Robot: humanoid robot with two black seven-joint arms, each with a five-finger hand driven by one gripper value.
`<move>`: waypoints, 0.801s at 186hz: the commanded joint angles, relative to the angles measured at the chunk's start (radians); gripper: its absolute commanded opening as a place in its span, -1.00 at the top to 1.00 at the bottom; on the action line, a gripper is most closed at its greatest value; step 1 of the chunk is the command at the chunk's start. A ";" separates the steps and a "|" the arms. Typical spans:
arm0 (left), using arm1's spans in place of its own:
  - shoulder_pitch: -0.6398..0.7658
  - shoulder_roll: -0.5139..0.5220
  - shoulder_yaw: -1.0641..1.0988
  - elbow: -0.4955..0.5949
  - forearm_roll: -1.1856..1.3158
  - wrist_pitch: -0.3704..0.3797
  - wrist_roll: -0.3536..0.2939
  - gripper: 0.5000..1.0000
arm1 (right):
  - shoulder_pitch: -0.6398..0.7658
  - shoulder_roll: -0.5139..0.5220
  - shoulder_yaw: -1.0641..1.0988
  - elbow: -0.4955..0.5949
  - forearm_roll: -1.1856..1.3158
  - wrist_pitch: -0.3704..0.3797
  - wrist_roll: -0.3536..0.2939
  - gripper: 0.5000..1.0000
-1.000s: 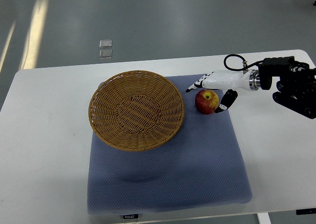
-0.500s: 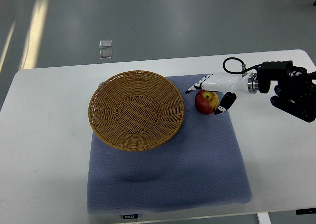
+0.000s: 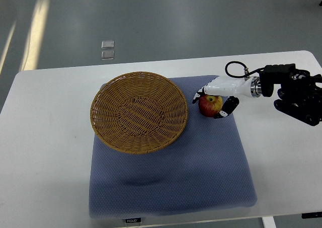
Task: Place red apple in basket with right hand
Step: 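Lower the right hand around the red apple and close the fingers, then carry the held apple with the right hand over the wicker basket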
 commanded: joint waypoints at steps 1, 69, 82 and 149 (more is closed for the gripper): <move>0.000 0.000 0.000 0.000 0.000 0.000 0.000 -1.00 | 0.000 0.000 0.000 0.000 -0.001 0.001 0.000 0.12; 0.000 0.000 0.000 0.000 0.000 0.000 0.000 -1.00 | 0.014 -0.003 0.001 0.000 0.000 0.004 0.000 0.36; 0.000 0.000 0.000 0.000 0.000 0.000 0.000 -1.00 | 0.015 -0.006 0.003 0.000 0.000 0.004 0.000 0.36; 0.000 0.000 0.000 0.000 -0.001 0.000 0.000 -1.00 | 0.072 -0.011 0.008 0.000 0.003 0.006 0.000 0.35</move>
